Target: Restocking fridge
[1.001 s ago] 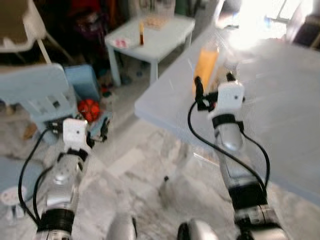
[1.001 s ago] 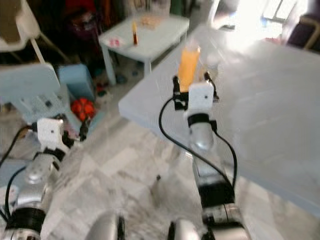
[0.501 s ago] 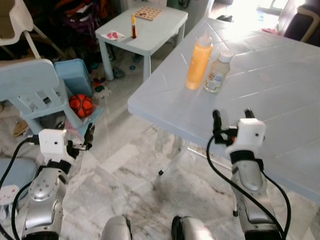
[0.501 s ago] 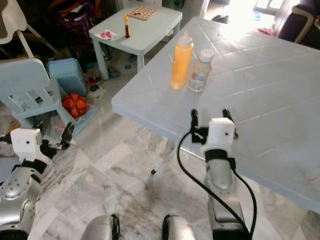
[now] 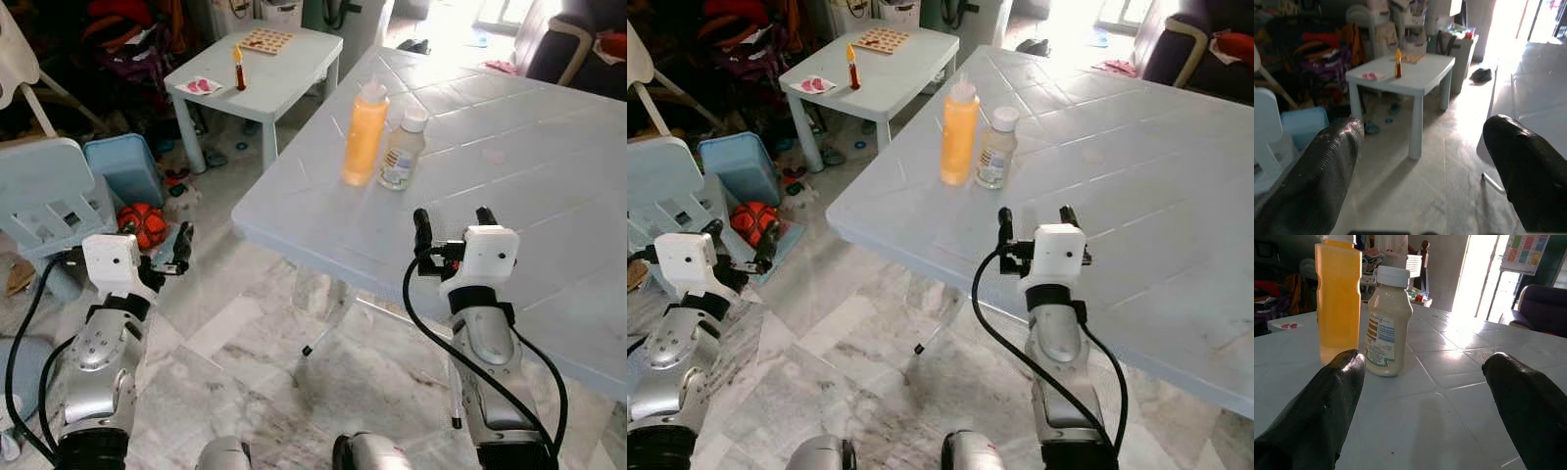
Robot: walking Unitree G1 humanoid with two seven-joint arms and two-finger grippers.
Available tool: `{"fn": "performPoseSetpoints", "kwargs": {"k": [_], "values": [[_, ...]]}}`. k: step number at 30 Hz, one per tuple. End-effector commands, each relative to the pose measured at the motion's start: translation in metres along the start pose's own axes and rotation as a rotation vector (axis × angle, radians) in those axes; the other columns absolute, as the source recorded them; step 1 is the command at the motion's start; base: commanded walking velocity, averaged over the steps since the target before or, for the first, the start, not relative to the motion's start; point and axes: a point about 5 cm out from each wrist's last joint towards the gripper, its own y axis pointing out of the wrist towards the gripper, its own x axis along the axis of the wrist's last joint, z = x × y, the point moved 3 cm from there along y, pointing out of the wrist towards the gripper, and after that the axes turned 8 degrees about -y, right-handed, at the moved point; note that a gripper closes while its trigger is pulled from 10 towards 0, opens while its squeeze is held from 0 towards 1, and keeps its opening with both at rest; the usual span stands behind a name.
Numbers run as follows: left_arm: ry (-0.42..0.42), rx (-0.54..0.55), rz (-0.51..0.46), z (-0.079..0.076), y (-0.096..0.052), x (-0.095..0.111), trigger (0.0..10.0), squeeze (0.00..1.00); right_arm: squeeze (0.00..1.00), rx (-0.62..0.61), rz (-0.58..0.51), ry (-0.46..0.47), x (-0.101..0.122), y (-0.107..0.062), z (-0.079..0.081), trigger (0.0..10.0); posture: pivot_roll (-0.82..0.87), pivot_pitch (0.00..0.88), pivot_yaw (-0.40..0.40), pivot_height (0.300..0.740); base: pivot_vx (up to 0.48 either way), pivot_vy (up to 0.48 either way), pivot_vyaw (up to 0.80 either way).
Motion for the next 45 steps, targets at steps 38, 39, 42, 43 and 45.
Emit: {"fn": "performPoseSetpoints", "kwargs": {"k": [38, 39, 42, 43, 45], "values": [[-0.008, -0.016, -0.048, 0.001, 0.013, 0.006, 10.0, 0.0, 0.0, 0.144, -0.207, -0.125, 0.038, 0.006, 0.025, 10.0, 0.0, 0.0, 0.019, 0.74, 0.337, 0.0, 0.0], [-0.01, -0.021, -0.049, 0.001, 0.013, 0.006, 10.0, 0.0, 0.0, 0.147, -0.21, -0.126, 0.039, 0.006, 0.026, 10.0, 0.01, 0.0, 0.02, 0.74, 0.0, 0.0, 0.0], [-0.006, -0.018, -0.048, 0.002, 0.014, 0.006, 10.0, 0.0, 0.0, 0.154, -0.213, -0.125, 0.038, 0.005, 0.029, 10.0, 0.01, 0.0, 0.021, 0.74, 0.0, 0.0, 0.0], [-0.005, -0.018, -0.048, 0.002, 0.014, 0.006, 10.0, 0.0, 0.0, 0.156, -0.213, -0.124, 0.038, 0.005, 0.03, 10.0, 0.01, 0.0, 0.022, 0.74, 0.0, 0.0, 0.0], [-0.003, -0.019, -0.05, 0.002, 0.015, 0.007, 10.0, 0.0, 0.0, 0.169, -0.217, -0.113, 0.039, 0.005, 0.031, 10.0, 0.01, 0.0, 0.023, 0.74, 0.0, 0.0, 0.0]]}}
